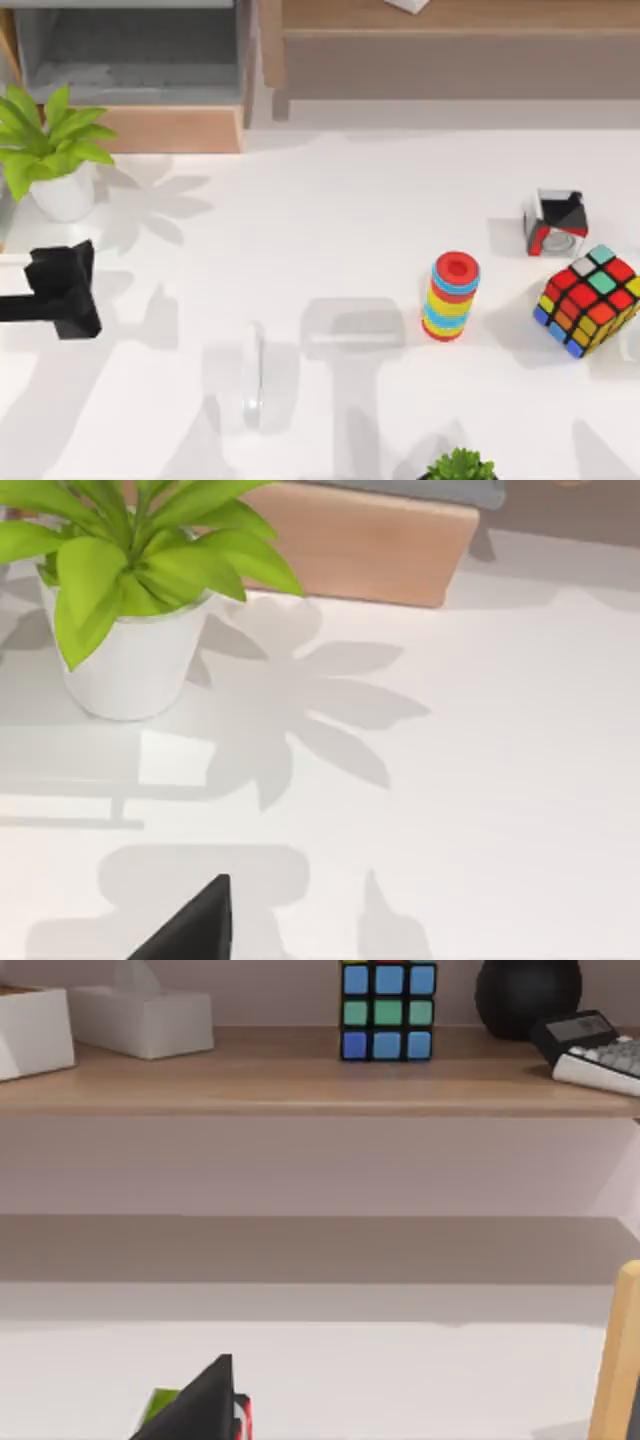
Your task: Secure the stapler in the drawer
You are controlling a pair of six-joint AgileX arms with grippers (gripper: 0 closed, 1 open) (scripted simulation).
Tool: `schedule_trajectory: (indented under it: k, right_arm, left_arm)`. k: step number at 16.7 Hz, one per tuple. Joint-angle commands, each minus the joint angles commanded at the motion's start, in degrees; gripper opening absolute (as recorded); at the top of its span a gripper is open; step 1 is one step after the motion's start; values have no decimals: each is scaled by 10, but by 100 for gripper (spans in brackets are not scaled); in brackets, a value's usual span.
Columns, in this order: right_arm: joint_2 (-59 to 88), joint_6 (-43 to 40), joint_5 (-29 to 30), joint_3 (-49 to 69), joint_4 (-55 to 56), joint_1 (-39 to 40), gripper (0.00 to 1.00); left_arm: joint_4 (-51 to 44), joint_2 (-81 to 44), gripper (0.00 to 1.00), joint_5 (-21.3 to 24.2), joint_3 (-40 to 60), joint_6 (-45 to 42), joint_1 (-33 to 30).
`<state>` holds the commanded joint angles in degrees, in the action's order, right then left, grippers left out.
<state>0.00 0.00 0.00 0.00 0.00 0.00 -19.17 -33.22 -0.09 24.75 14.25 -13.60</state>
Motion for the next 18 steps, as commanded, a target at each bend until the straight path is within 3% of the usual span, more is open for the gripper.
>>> schedule_trajectory:
  k: [10, 14, 18]
  right_arm:
    - [0, 0, 0, 0, 0, 0, 100]
    - [0, 0, 0, 0, 0, 0, 100]
    - [0, 0, 0, 0, 0, 0, 100]
  left_arm:
    - [-283, -577, 100, 1, 349, 204, -197]
    - [-350, -693, 100, 0, 440, 255, -246]
    - [-369, -723, 100, 0, 467, 270, -260]
